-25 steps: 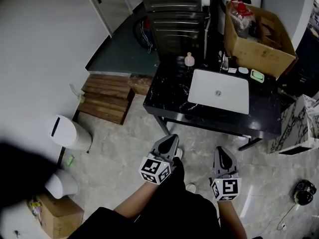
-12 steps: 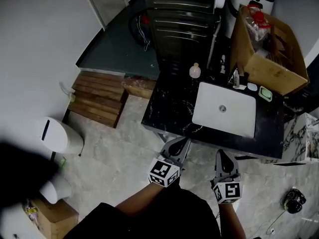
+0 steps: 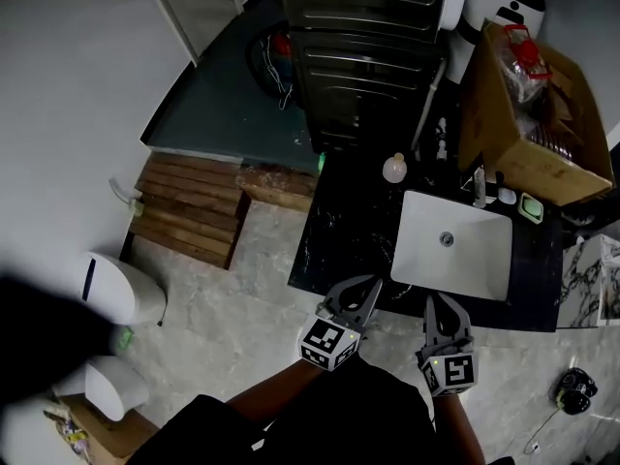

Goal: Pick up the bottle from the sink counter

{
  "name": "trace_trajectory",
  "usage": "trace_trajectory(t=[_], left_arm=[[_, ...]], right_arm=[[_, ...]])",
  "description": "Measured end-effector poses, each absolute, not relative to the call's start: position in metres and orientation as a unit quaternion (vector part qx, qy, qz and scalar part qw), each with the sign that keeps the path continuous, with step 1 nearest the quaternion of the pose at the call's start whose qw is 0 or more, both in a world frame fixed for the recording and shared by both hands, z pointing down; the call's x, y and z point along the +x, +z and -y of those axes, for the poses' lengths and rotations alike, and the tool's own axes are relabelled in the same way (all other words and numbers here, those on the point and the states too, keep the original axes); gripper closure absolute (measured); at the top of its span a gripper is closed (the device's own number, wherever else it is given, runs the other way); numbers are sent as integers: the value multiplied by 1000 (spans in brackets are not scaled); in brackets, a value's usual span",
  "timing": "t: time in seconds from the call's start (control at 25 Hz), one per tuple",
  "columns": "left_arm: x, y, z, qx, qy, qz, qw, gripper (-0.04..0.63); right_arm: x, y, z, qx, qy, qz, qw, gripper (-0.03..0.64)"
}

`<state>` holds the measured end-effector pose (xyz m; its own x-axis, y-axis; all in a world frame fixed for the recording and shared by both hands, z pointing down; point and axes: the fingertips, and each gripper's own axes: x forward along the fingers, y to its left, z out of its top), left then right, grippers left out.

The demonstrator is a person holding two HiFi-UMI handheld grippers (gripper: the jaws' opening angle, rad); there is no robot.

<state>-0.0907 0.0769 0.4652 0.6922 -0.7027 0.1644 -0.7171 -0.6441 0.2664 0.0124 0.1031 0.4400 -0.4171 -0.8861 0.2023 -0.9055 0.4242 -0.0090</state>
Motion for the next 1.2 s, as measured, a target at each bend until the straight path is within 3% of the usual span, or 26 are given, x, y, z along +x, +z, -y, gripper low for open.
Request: trace_trajectory(t=[0.28, 1.2], left_arm=[[-102, 480, -34, 895, 37, 405, 182, 589], [-61, 505, 124, 853, 51, 506, 121, 589]], right_arm=[[19, 443, -72, 555, 68, 824, 90, 578], [77, 456, 68, 522, 110, 845, 34, 578]])
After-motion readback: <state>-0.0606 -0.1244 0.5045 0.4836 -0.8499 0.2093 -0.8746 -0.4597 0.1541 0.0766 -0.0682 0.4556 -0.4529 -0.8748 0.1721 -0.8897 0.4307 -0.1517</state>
